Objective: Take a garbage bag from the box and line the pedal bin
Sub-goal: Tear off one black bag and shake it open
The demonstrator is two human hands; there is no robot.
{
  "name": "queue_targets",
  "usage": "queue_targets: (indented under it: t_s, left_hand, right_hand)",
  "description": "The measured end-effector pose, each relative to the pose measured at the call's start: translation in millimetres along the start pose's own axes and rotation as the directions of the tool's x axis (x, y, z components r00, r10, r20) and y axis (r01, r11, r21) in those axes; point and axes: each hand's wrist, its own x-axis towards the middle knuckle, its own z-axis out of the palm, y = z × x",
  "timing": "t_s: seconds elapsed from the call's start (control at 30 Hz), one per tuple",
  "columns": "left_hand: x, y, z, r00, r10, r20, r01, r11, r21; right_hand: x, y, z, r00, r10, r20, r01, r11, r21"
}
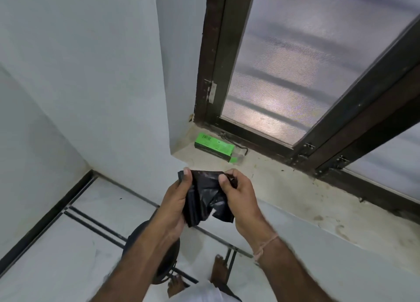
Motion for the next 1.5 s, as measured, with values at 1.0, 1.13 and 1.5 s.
queue_targets:
  t_s: [1.0,1.13,1.5]
  left_hand:
    - [-29,-8,-13,0.999,-0.022,0.026,0.024,0.997,-0.069]
    - [-26,-9,-18,0.997,0.028,0.067,-0.026,1.000,-0.017]
    - [-24,-7,-19,0.999,-0.046,0.007,0.046,0.998,-0.049]
  right_hand:
    - [-34,-12,10,0.982,0.059,0.180,-0.069,0.996,0.052]
    - [-36,-13,10,0.988,0.019,0.155,-0.024,0.999,0.033]
    - [-25,-7,7,0.999,0.010,0.049,-0.009,1.000,-0.022]
